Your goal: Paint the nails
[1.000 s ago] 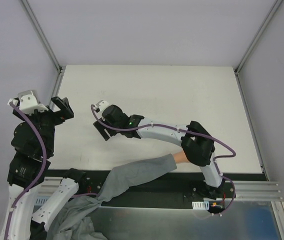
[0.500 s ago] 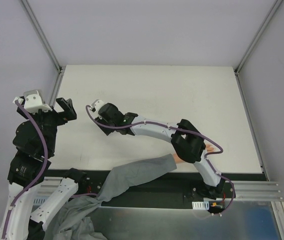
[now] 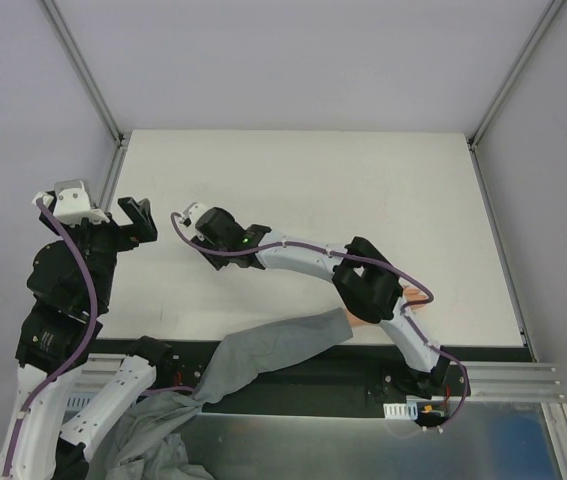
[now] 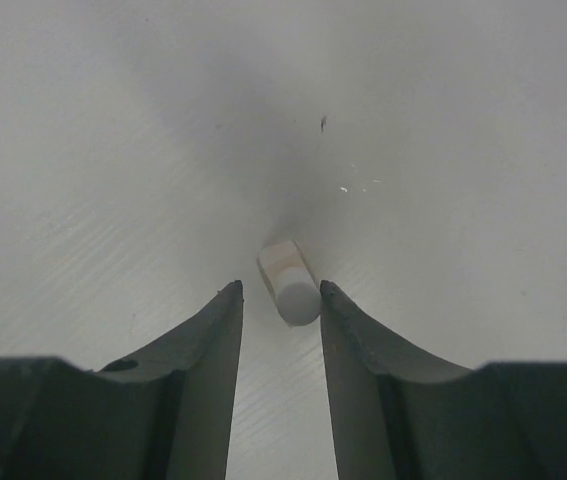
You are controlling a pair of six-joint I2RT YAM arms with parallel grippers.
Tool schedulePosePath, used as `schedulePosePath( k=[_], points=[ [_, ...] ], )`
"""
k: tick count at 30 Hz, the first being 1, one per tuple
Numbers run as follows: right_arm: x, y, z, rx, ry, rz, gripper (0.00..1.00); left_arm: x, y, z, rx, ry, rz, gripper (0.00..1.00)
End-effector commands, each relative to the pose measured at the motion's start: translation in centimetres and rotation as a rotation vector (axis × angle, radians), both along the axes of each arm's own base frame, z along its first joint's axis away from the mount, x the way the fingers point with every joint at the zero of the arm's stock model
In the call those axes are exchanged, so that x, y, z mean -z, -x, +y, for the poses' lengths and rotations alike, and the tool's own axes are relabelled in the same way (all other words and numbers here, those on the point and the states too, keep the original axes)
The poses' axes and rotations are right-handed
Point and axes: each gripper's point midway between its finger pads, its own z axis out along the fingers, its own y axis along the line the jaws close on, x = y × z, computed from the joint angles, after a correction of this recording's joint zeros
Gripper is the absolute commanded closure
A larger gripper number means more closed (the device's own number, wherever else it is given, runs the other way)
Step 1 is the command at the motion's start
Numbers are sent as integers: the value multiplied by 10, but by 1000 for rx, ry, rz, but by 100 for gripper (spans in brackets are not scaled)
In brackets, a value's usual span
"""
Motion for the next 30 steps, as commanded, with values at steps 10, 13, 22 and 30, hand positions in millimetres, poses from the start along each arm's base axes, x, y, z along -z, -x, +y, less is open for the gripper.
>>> schedulePosePath(
  k=[10,13,22,30],
  points=[
    [-65,-8,-46,115,0,-103,99,12,-8,-38,196,-10,21,1],
    [-82,-2,-92,196,-23,-64,99,22,-14,-56,277,2,43,1],
    [-141,61,-267,313,-71,67,99,46,-22,-172,857,118,112,1],
    [-199,123,-328,254,-244,141,99,42,14,-265,1659,255,26,12]
  ],
)
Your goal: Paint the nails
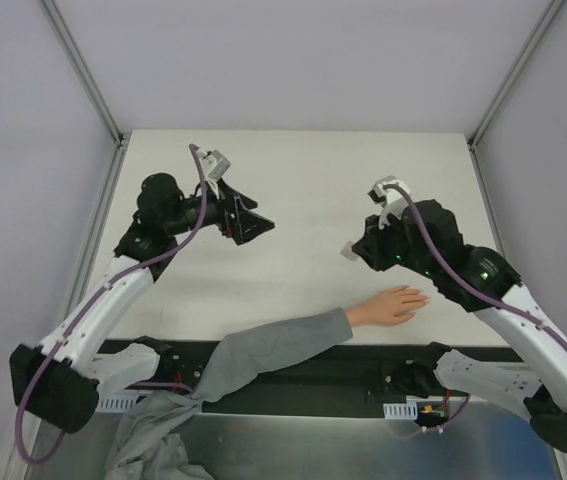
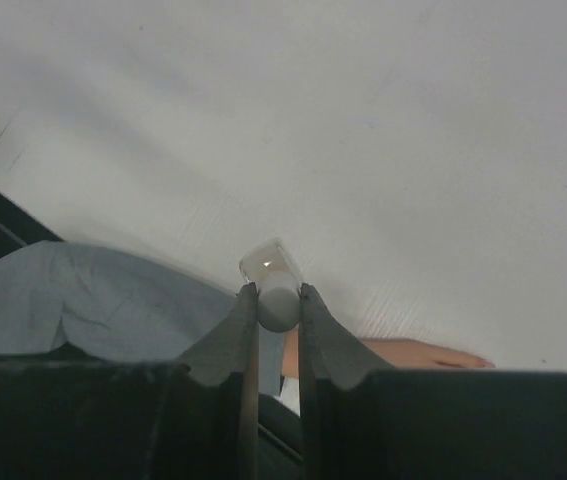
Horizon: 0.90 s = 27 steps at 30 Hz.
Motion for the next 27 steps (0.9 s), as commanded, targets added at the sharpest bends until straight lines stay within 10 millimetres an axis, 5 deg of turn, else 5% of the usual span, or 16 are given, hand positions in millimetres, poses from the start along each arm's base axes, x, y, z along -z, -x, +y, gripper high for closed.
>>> schedulePosePath(
  k=[1,5,11,27],
  points=[
    [-7,49,-1,-131,-69,142,99,-33,68,-42,564,236,-88,12],
    [-27,67,17,-230,-175,180,99,-15,90,-65,740,215,-89,16],
    [-36,68,40,-278,-198,178,100,5,120,-75,846,191,-70,20],
    [-64,58,86,-300,-253,144,99,20,128,-79,791,86,-105,37]
  ],
)
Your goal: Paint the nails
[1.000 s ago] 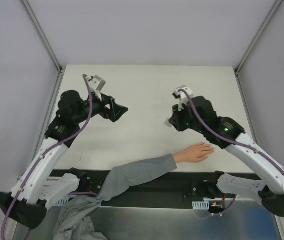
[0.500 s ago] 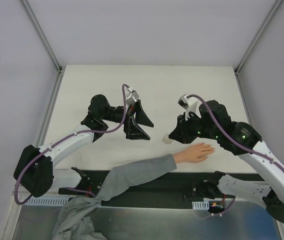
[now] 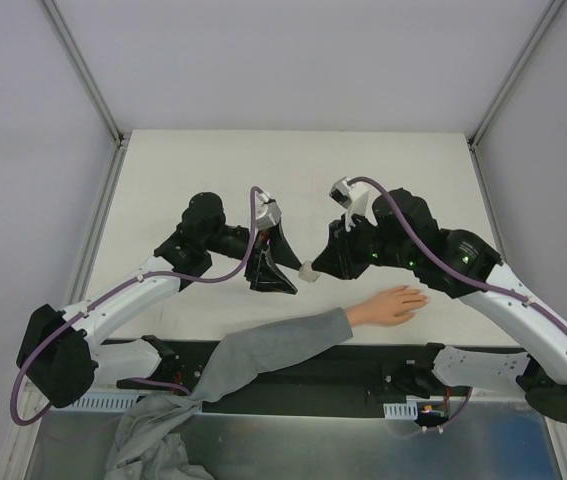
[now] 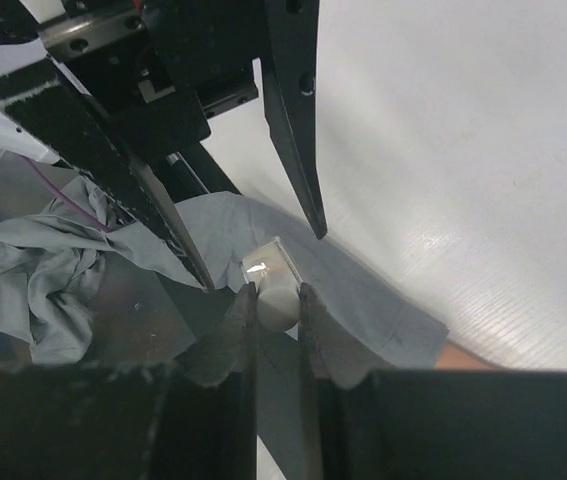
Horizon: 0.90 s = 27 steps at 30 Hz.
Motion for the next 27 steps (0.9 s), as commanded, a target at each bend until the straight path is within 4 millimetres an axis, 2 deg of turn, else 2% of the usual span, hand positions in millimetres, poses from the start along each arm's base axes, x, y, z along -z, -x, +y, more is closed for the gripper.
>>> schedulePosePath(
  k=[1,5,8,12,13,16,27],
  points=[
    [-27,-8,19,16,-87,-29,99,-18,5,0,9,48,-108,37],
    [-26,-10,25,21,-84,-25,99,-20,7,-1,0,50,-114,36],
    [-24,-10,29,23,-79,-27,99,-20,6,-2,-14,45,-115,41],
    [-23,-10,32,22,-77,-32,99,-20,4,-2,-21,39,-111,50],
    [-24,-8,33,16,-78,-36,99,-20,4,-2,-16,36,-107,56],
    [-23,-9,34,22,-72,-44,99,-22,6,-2,-3,40,-107,63],
    [-19,-7,36,25,-50,-54,99,-22,5,-2,-13,34,-102,64]
  ],
)
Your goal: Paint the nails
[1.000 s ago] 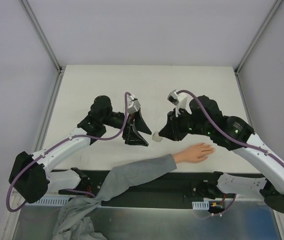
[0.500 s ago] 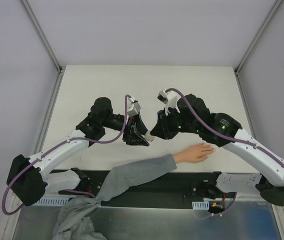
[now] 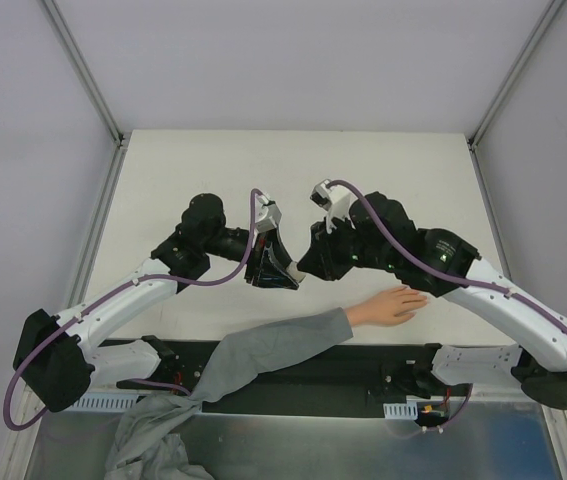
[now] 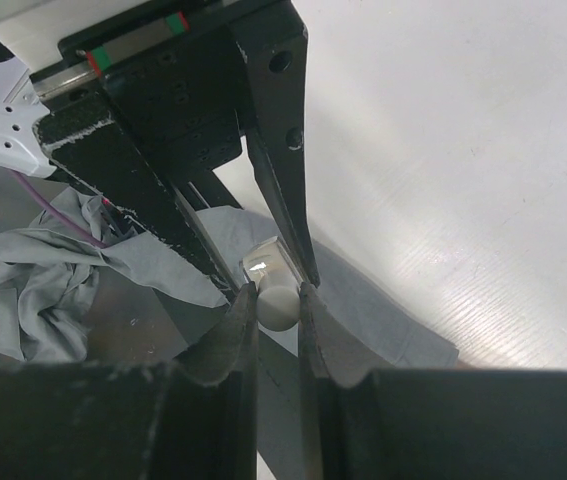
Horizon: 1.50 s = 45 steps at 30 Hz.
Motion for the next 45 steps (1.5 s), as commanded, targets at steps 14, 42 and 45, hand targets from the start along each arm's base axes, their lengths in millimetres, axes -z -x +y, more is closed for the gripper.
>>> schedulePosePath(
  k=[14,42,45],
  points=[
    [-20,-4,11,26,-54,-39,99,-25,3,-1,16,55,-96,80],
    [-44,-68,34,556,-80,-114,62,-18,-72,25,-561,-34,-246,100],
    [-40,-70,36,553,-75,-119,62,-20,-69,24,-544,-26,-247,100]
  ],
)
